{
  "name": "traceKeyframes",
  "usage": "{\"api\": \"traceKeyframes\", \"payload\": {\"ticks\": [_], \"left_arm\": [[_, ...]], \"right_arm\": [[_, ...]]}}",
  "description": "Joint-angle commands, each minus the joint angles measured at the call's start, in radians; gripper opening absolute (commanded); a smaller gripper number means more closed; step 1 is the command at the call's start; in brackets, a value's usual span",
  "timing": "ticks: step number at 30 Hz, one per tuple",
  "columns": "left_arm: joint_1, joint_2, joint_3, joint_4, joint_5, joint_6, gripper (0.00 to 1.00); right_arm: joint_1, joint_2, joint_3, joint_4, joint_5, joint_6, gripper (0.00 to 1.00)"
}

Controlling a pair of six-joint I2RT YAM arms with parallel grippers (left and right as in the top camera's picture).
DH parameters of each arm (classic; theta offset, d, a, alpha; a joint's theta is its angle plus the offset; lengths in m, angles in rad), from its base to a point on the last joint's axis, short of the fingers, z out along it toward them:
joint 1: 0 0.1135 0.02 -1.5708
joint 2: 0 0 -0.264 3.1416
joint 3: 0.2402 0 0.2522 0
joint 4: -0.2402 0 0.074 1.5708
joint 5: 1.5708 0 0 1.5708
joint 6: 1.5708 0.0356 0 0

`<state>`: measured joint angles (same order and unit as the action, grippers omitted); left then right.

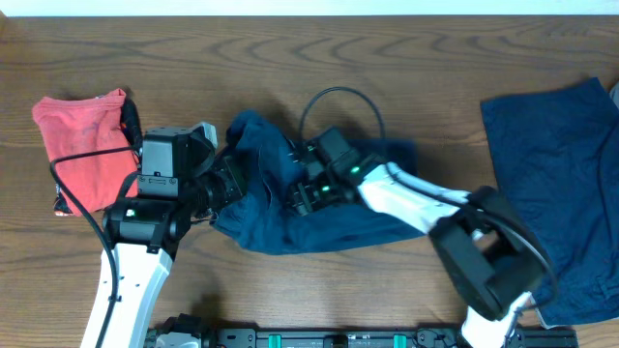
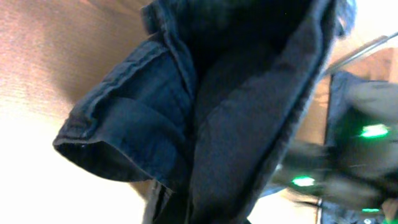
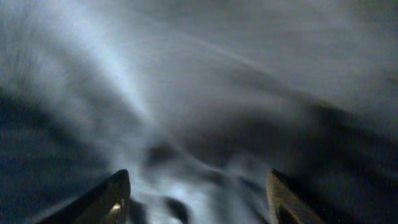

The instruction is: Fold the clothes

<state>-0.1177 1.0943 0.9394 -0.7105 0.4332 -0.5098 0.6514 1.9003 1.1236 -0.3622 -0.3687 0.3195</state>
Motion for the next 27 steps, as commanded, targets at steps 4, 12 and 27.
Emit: {"api": "traceKeyframes", "payload": {"ticks": [4,12,27], "left_arm": [[0.008,0.011,0.034,0.016,-0.031,0.035,0.06],[0.008,0.011,0.034,0.066,-0.038,0.035,0.06],[-0.032,0.012,0.034,0.204,0.084,-0.125,0.06]], "right_arm": [[-0.22,-0.233,0.029,-0.238,0.264,-0.121,0.7],[-0.408,-0.211,-0.051,-0.409,0.35,-0.153,0.68],[-0.29,-0.198,-0.342,-0.101,0.24,-0.064,0.63]]}}
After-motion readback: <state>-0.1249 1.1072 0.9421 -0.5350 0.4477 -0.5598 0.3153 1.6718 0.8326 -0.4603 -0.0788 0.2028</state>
